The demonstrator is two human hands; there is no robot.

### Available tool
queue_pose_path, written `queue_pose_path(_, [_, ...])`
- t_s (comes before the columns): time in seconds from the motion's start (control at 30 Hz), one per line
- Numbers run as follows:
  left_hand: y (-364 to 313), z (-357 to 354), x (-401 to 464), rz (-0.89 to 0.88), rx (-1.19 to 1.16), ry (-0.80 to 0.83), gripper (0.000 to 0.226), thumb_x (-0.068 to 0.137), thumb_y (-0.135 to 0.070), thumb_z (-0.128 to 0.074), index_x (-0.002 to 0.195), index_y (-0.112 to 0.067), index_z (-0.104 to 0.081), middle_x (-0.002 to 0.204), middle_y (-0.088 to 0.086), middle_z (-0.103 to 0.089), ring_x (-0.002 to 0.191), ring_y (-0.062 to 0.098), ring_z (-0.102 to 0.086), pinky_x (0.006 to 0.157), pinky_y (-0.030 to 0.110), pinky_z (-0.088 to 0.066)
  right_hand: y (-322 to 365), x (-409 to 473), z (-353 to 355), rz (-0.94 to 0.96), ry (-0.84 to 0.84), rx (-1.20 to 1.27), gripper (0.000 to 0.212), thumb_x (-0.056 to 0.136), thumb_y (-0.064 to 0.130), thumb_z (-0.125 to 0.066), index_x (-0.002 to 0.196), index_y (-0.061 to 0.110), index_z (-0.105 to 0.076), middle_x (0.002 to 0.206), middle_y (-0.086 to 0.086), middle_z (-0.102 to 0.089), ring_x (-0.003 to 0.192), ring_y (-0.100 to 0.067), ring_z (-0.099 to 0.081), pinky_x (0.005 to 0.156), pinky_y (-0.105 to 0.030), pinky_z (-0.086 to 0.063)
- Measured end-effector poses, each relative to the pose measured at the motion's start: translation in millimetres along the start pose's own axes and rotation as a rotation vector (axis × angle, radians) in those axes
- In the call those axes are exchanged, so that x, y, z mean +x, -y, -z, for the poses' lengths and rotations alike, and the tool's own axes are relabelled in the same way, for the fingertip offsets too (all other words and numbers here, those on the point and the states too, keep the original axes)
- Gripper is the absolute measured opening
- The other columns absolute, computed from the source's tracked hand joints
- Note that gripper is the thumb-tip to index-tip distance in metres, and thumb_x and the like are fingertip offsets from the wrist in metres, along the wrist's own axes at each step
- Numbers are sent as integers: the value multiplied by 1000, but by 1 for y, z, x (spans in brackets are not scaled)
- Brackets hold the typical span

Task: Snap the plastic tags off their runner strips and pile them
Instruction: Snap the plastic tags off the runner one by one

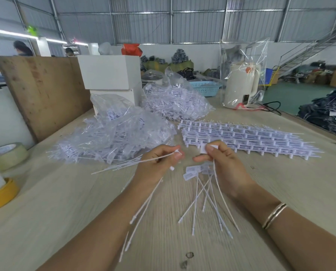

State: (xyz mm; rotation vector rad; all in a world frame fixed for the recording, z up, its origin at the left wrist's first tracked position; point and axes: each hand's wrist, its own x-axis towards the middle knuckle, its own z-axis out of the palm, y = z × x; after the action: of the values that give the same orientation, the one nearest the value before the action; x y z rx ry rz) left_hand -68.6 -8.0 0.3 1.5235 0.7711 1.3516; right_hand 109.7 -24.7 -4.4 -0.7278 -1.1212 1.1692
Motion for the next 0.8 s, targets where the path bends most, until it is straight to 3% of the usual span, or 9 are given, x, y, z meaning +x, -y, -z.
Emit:
queue_pose_path(0.07, [2,4,0,-6,99,-8,14,82,-8,-68,88,-21,-70,80,9,-67,72,12,-58,66,18,-45,-2,0,3,-18,-5,-148,14,87,15,-59,76,17,-69,77,-9,-72,72,-17,-69,61,-27,-54])
queue_pose_path(0.13, [8,7,-2,-64,292,-9,18,79,-11,-73,87,-26,-70,80,7,-67,71,12,-57,72,22,-44,-8,1,6,37,-38,-583,14,88,19,-62,77,22,-70,79,2,-68,74,-6,-62,71,-28,-47])
queue_pose_path(0.23, [14,6,-4,-271,633,42,20,77,-12,-76,94,-20,-70,83,-10,-62,73,-6,-54,69,14,-42,-18,7,6,68,-107,-1216,9,85,36,-65,92,33,-70,98,14,-55,104,-6,-47,83,-28,-20])
queue_pose_path(0.3, [16,5,-4,-300,737,73,25,79,-15,-73,102,-19,-64,89,-10,-61,78,-5,-53,71,18,-42,-20,6,6,6,-112,-1368,20,85,40,-63,104,37,-67,106,16,-46,114,-9,-40,79,-26,-13])
queue_pose_path(0.47, [12,-2,-10,-362,907,125,36,82,-19,-69,113,-18,-51,109,-6,-50,91,11,-56,75,32,-48,-12,0,-2,248,-152,-1167,15,90,42,-56,95,36,-69,100,24,-52,108,-2,-45,82,-30,-17])
queue_pose_path(0.53, [8,-7,-11,-427,961,167,35,80,-16,-69,111,-14,-52,113,-1,-44,88,17,-57,69,35,-49,-11,-4,-9,224,-61,-1108,30,88,57,-47,86,37,-70,96,27,-52,106,0,-43,84,-31,-17])
queue_pose_path(0.6, [7,-10,-12,-441,964,184,34,80,-15,-68,111,-11,-53,113,1,-42,86,17,-58,67,32,-50,-12,-6,-15,176,3,-1131,33,84,62,-52,77,35,-70,93,25,-52,106,-3,-42,85,-32,-17])
queue_pose_path(0.7, [10,-9,-12,-420,931,206,33,84,-20,-66,113,-13,-52,113,-1,-45,90,13,-56,71,28,-47,-12,-3,-16,135,-8,-1034,18,85,35,-65,68,30,-66,87,20,-54,103,-9,-49,96,-42,-22])
queue_pose_path(0.8, [13,-3,-11,-320,871,222,27,89,-22,-59,115,-17,-53,113,-4,-55,100,12,-56,82,29,-46,-10,-1,-10,125,-61,-960,28,87,19,-64,62,30,-58,80,15,-55,95,-15,-54,99,-51,-30])
